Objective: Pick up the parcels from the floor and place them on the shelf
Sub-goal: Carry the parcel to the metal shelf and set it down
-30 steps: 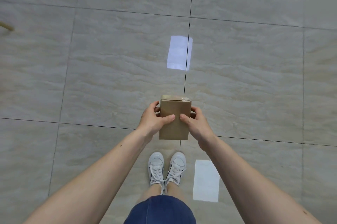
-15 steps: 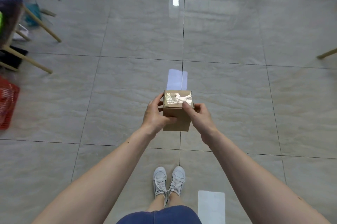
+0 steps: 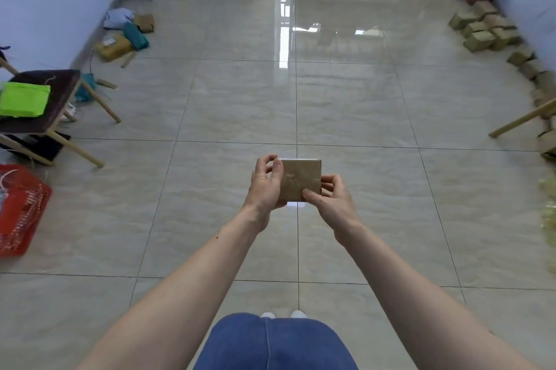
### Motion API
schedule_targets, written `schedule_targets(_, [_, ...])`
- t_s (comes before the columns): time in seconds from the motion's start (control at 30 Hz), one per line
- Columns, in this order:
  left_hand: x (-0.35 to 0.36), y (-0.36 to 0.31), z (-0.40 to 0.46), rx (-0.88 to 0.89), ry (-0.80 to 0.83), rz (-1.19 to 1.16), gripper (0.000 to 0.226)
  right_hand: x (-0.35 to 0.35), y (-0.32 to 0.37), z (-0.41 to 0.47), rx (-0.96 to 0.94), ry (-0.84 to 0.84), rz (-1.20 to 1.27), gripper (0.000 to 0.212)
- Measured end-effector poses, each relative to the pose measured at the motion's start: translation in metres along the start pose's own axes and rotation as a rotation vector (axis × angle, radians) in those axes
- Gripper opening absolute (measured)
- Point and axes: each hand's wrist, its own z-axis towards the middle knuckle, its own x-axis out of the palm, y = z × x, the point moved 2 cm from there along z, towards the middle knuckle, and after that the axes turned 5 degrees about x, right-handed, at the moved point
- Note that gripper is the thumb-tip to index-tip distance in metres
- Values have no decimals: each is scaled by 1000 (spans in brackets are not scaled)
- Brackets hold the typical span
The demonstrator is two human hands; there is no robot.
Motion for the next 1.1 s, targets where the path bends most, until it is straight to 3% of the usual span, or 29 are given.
schedule_targets(0.33, [6,-22,-14,111,-117,-24,14,6,20,-22,88,-22,106,53])
schedule_targets(0.47, [9,-22,-24,115,-115,-56,14,9,36,-21,187,-100,170,71])
schedule_targets(0.73, [9,-32,-27,80,-77,-110,5,1,41,-10,115,-165,206,51])
schedule_targets(1.0, [4,-40,-12,-98,-63,-151,78,-22,49,-12,11,-92,259,47])
schedule_targets(1.1, [5,-37,-8,-182,-83,-216,76,-26,50,-13,-6,-49,272,49])
